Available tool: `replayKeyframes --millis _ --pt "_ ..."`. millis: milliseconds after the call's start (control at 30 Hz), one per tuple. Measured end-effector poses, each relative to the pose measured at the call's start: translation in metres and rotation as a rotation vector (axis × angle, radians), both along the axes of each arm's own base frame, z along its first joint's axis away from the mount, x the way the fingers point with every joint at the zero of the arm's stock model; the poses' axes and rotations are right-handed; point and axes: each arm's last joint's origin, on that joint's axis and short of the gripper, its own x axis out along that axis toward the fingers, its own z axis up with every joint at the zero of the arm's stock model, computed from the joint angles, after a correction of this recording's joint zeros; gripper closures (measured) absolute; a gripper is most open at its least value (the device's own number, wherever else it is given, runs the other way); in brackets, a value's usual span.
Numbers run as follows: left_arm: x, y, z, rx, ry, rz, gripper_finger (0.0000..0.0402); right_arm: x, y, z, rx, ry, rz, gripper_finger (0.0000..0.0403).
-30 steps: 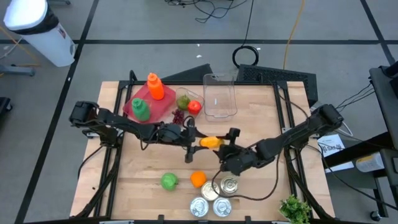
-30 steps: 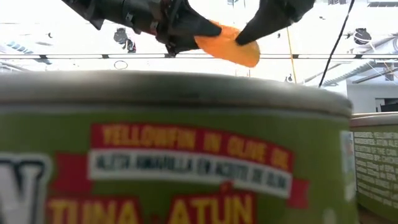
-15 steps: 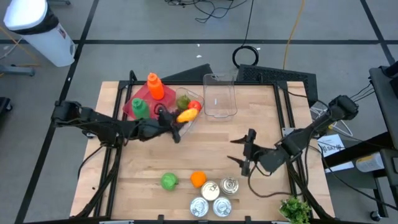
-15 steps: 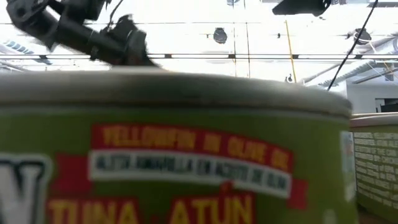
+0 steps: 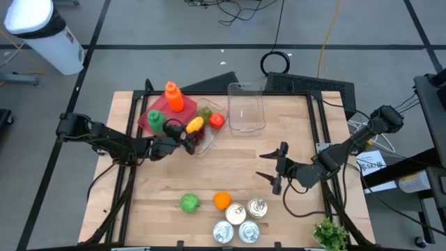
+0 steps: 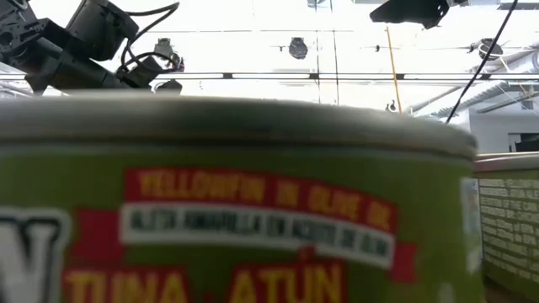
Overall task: Pick & Place Food Item
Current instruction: Put the yellow mango into the left transparent bin
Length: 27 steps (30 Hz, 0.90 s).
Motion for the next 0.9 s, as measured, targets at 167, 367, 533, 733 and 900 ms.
replayKeyframes --millis 167,367,533,733,900 --pt "-0.0018 -0.0019 -0.0024 -0.014 0.004 0.033 0.0206 0.0000 -0.0001 0.0000 0.000 0.000 0.000 0.0133" --pt "-0.0043 -0.0025 -0.0074 -0.051 0.018 0.042 0.0206 0.0000 -0.0001 0.0000 0.000 0.000 -0.001 0.0133" --pt "-0.0051 -0.0023 -0.0089 -0.084 0.004 0.060 0.0201 0.0000 -0.0001 0.0000 0.000 0.000 -0.001 0.0133" --pt "-0.0057 -0.0027 -0.0104 -0.069 0.045 0.038 0.0137 0.0000 -0.0001 -0.0001 0.000 0.000 -0.001 0.0135" --pt "-0.0040 -0.0040 -0.0099 -0.069 0.067 -0.032 0.0137 0.0000 -0.0001 -0.0001 0.000 0.001 -0.001 0.0133"
